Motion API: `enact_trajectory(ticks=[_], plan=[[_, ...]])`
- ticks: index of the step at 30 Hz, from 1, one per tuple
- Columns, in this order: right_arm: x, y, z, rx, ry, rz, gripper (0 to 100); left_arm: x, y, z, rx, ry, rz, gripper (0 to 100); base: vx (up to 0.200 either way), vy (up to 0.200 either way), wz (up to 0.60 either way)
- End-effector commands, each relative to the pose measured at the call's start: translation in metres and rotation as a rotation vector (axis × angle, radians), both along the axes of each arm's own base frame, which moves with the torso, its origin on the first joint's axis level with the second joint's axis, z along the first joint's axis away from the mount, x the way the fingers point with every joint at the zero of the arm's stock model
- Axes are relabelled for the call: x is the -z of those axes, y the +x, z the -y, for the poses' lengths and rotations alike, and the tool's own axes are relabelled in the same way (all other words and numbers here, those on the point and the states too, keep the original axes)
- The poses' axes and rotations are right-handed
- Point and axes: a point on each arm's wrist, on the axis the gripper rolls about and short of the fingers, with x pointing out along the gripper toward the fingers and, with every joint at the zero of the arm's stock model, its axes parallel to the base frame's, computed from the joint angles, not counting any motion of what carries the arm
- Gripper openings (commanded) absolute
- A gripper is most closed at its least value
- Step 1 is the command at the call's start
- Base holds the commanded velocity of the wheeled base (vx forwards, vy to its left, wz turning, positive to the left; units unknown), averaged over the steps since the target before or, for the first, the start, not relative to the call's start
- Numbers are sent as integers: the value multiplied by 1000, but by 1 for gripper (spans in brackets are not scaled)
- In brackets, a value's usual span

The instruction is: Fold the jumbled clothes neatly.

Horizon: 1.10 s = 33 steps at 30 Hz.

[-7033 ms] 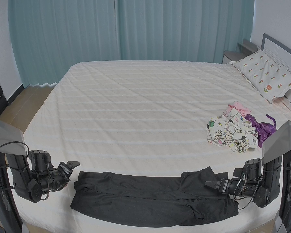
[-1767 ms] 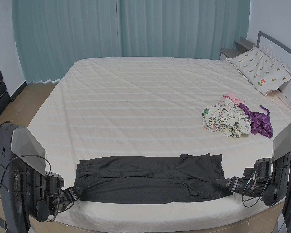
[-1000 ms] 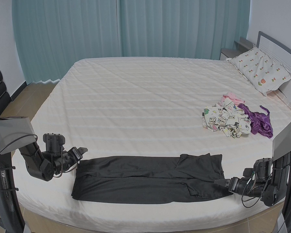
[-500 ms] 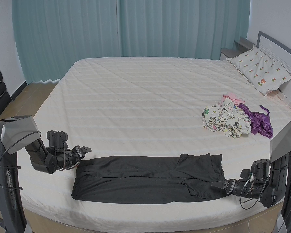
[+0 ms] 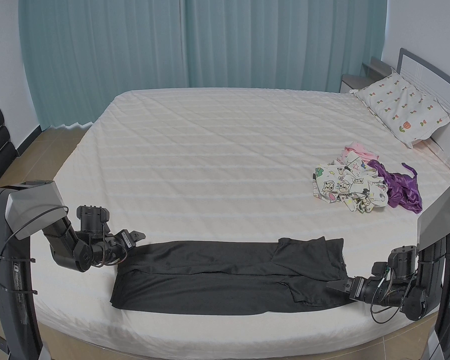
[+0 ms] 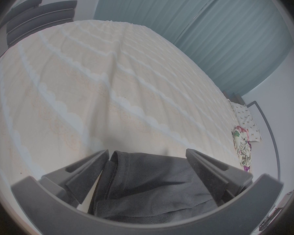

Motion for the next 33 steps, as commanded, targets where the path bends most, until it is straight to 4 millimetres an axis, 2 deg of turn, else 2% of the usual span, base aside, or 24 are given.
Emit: enact_trajectory(ticks=[1,2,16,21,33], plan=[[-1,1,0,-1,1,14,100,3,2,1,3,4,-5,100,0,0,0],[-1,1,0,-1,1,13,100,3,1,1,1,5,-7,0,0,0,0],[-1,1,0,1,2,14,100,9,0,-6,-83,72,-22,0,0,0,0],[-1,1,0,2,3,13,100,1,5,-14,-178,-11,0,0,0,0,0],[-1,1,0,7,7,10,100,0,11,-30,-220,-31,25,0,0,0,0]])
